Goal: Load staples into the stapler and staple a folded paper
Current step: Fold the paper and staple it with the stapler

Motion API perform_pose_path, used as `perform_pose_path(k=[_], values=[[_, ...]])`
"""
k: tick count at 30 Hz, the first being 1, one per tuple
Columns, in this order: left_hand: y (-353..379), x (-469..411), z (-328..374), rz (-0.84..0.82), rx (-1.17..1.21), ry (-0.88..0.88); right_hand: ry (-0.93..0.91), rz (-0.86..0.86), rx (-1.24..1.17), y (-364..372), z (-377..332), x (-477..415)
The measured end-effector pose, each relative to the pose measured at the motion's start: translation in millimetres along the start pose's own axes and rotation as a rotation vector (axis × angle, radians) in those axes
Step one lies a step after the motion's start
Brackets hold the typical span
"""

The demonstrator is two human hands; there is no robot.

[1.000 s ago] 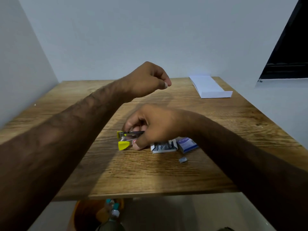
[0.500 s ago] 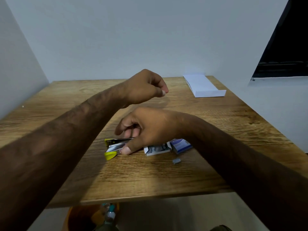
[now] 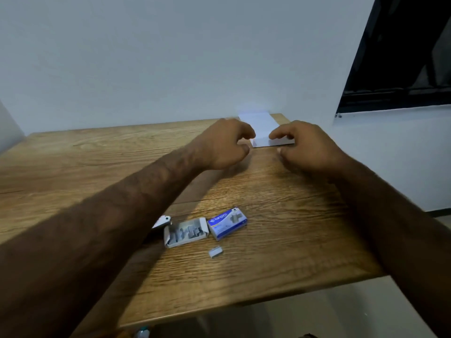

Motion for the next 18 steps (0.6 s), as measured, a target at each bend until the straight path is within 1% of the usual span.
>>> perform_pose_path(k=[3, 6, 14, 18], values=[[24.9, -16.6, 8.5, -0.066, -0.097, 0.000, 0.018, 0.070, 0.082, -5.9, 18.2, -6.9], [37.1, -29.7, 15.9, -0.073, -0.143, 0.002, -0.005, 0.112, 0.133, -8.0, 22.2, -13.7], [54.6, -52.0, 6.4, -0.140, -0.286, -0.019, -0.048, 0.017, 0.217, 17.1, 31.1, -24.0], [63.6, -54.2, -1.1, -0.175, -0.305, -0.012, -0.058, -0.010, 0.229, 21.4, 30.6, -25.2]])
Point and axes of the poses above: each hand's wrist, its own x-axis away from the middle knuckle, its own y-axis out of the palm, z = x × y, the point moved 10 cm from there along -x, towards the middle knuckle, and after that the axes turned 5 degrees about x, right-handed, at the moved point
